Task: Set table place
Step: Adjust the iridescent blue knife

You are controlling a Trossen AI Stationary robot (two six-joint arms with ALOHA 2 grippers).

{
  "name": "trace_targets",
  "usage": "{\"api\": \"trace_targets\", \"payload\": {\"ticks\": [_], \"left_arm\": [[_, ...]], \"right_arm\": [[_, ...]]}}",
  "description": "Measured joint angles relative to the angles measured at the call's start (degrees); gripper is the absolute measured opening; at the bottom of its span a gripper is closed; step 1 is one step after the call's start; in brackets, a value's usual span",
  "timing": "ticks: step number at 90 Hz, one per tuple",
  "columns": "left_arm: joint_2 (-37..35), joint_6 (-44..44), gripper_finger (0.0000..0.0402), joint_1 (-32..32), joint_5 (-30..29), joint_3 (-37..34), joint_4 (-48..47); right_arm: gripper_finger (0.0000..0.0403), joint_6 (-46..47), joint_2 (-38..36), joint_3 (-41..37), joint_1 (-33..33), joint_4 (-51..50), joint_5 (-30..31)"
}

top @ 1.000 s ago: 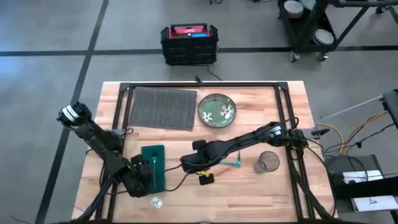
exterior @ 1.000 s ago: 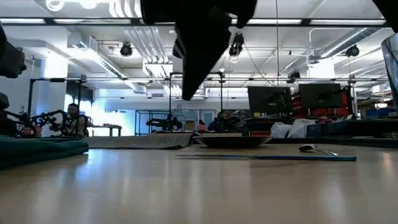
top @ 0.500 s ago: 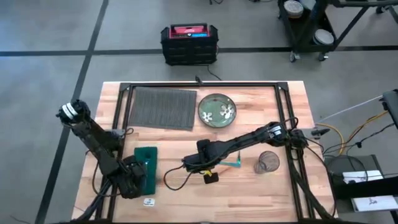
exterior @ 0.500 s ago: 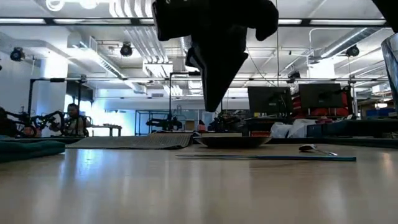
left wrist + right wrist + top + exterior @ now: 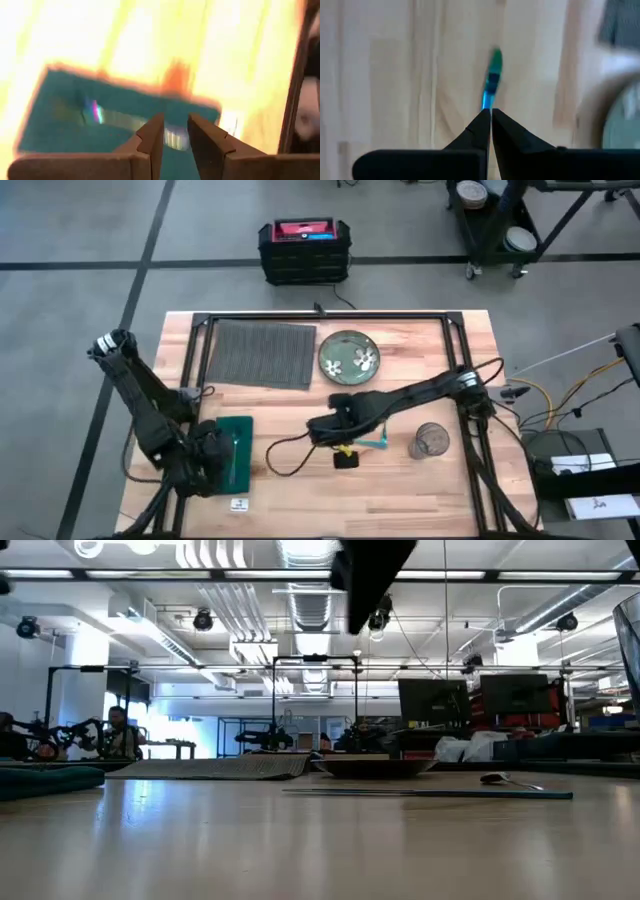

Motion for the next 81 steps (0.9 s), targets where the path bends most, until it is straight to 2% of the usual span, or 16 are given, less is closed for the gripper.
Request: {"api": "trace_targets", "payload": {"ticks": [7,15,22,44,49,62,81], "left_arm": [[-0.12,2.73,0.0075,0.70,-5.24,-0.60,3.00],[0.75,4.40,0.0075,2.86,-6.37,-2.40,4.71],[1.99,5.76,0.0075,5.10,-6.41,-4.74,9.25],[6.88,18.08,0.0075,13.52,3.64,-13.23,33.46],[7.90,20.15,0.0075,15.37,4.65,-13.84,35.79],[10.17,23.51,0.0075,19.78,5.18,-13.21,36.21],[10.94,27.13,0.0075,23.03,5.17,-11.40,36.60]], "right_arm": [[0.0009,5.00,-2.80,-4.96,1.08,-3.35,-0.41],[0.0025,8.95,-6.51,-12.65,2.64,-1.44,-1.04],[0.0044,10.61,-9.33,-19.44,3.71,4.25,-1.04],[0.0082,8.50,-10.75,-35.90,4.56,26.61,-0.77],[0.0084,7.18,-10.31,-38.33,4.34,30.28,0.87],[0.0069,5.17,-9.08,-41.56,3.75,33.33,4.73],[0.0010,0.80,-7.83,-44.29,2.82,42.68,5.22]]}}
